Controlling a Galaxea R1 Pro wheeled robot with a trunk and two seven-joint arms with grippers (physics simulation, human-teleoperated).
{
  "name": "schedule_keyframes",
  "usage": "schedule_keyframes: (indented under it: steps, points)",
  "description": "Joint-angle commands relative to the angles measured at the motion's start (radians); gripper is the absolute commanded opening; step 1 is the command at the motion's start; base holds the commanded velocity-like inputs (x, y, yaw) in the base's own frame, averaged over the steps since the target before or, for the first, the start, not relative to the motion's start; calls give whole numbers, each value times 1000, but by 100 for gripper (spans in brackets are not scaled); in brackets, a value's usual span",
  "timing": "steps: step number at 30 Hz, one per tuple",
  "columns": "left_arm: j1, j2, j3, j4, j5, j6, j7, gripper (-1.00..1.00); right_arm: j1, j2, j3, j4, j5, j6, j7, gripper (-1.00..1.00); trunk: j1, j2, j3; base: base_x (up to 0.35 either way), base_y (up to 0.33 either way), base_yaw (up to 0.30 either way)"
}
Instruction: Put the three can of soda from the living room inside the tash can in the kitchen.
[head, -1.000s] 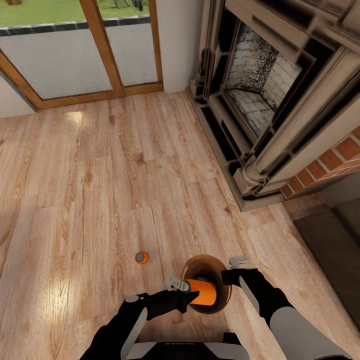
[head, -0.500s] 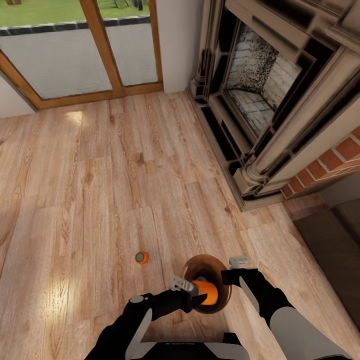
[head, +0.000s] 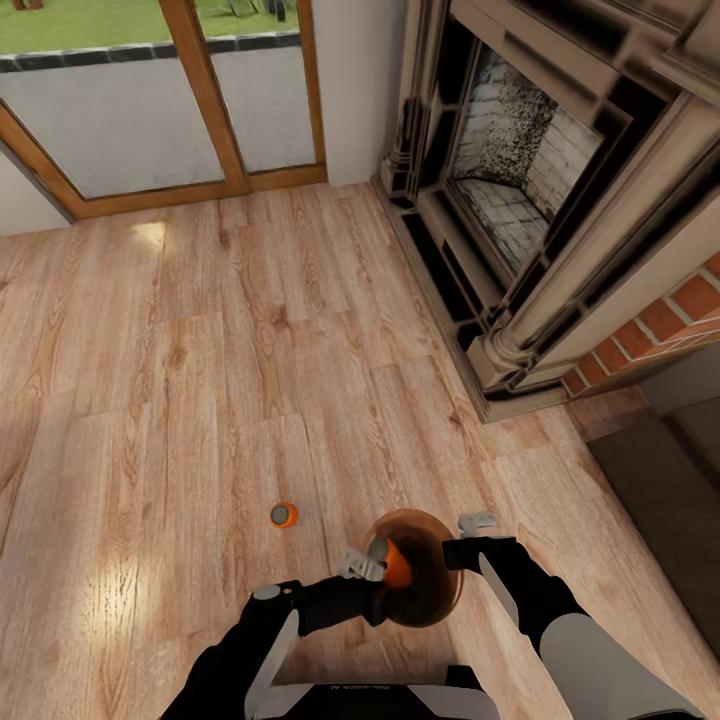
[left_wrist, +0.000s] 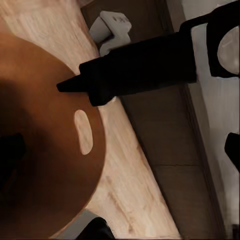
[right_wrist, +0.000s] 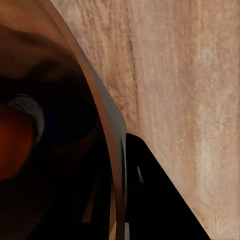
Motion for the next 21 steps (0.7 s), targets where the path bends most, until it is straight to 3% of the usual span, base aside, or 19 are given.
schedule_keyframes:
  steps: [1, 2, 4, 5, 6, 7, 8, 10, 11, 12, 16, 18, 21]
  points:
    - [0, 12, 1, -4, 0, 0, -51, 100, 0, 0, 0, 0, -11, 0, 8, -100, 0, 0, 0, 0, 0, 0]
    - [0, 44, 7, -10, 1, 1, -160, 100, 0, 0, 0, 0, -11, 0, 8, -100, 0, 0, 0, 0, 0, 0]
    - [0, 83, 19, -13, 2, 2, -267, 100, 0, 0, 0, 0, -11, 0, 8, -100, 0, 0, 0, 0, 0, 0]
    - [0, 119, 42, -14, 2, 3, -360, 100, 0, 0, 0, 0, -11, 0, 8, -100, 0, 0, 0, 0, 0, 0]
    - [0, 151, 76, -13, 1, 3, -426, 100, 0, 0, 0, 0, -11, 0, 8, -100, 0, 0, 0, 0, 0, 0]
    - [0, 218, 142, 3, 0, 1, -498, 100, 0, 0, 0, 0, -11, 0, 8, -100, 0, 0, 0, 0, 0, 0]
    - [0, 237, 153, 13, -1, 1, -508, 100, 0, 0, 0, 0, -11, 0, 8, -100, 0, 0, 0, 0, 0, 0]
    - [0, 323, 179, 77, -1, -4, -533, 100, 0, 0, 0, 0, -11, 0, 8, -100, 0, 0, 0, 0, 0, 0]
    - [0, 343, 183, 93, 0, -5, -536, 100, 0, 0, 0, 0, -11, 0, 8, -100, 0, 0, 0, 0, 0, 0]
    - [0, 379, 189, 122, 0, -7, -541, 100, 0, 0, 0, 0, -11, 0, 8, -100, 0, 0, 0, 0, 0, 0]
    - [0, 439, 207, 184, 0, -14, -544, 100, 0, 0, 0, 0, -11, 0, 8, -100, 0, 0, 0, 0, 0, 0]
    - [0, 459, 273, 231, -1, -25, -540, 100, 0, 0, 0, 0, -11, 0, 8, -100, 0, 0, 0, 0, 0, 0]
    - [0, 469, 414, 310, -3, -128, -509, 100, 0, 1, 0, 0, -11, 0, 8, -100, 0, 0, 0, 0, 0, 0]
